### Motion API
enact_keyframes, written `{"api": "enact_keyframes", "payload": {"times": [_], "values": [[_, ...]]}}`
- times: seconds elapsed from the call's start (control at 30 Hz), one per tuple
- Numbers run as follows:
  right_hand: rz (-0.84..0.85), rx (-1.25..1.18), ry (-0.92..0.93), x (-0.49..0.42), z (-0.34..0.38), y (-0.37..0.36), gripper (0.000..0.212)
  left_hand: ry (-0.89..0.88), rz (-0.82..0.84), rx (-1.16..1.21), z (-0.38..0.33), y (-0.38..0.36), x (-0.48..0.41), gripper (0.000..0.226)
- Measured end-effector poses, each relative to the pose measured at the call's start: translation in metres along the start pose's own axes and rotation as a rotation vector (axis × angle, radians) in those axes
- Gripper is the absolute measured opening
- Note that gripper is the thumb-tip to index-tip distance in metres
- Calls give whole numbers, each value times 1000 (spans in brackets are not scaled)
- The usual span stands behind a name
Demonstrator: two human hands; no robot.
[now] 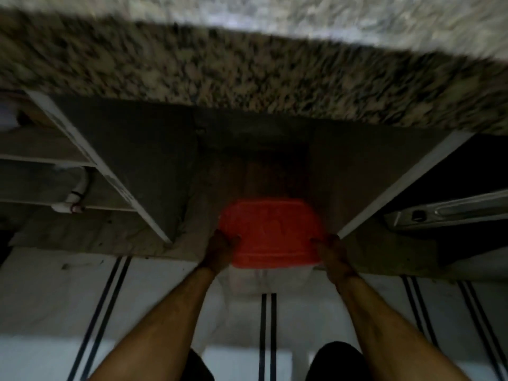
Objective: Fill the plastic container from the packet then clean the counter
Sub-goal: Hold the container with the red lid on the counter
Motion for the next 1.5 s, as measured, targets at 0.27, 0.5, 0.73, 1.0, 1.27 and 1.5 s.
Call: {"api": "enact_keyframes", "payload": {"times": [0.27,0.5,0.73,1.0,1.27,1.5], "values": [[42,-52,-161,196,67,81,59,5,5,-121,-89,65,175,59],[75,20,-74,374,177,173,63,-74,-20,-139,-231,129,346,49],[-51,106,242,469,298,245,52,-269,-214,-145,-356,184,428,46],[-182,-48,473,465,424,299,57,-509,-234,-38,-495,193,414,60],[-129,-57,527,342,515,321,46,-544,-242,-40,-579,148,300,68],[-47,-70,504,247,547,319,34,-474,-211,-20,-605,116,218,53]]}}
Point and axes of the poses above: each hand's wrist, its own x-axis away from the middle knuckle, its own y-axis out of the back of the hand, z = x × y, the point moved 1 cm from there along -x, towards the middle knuckle, and after that the axes turned 13 degrees about x, right-handed, at the moved point
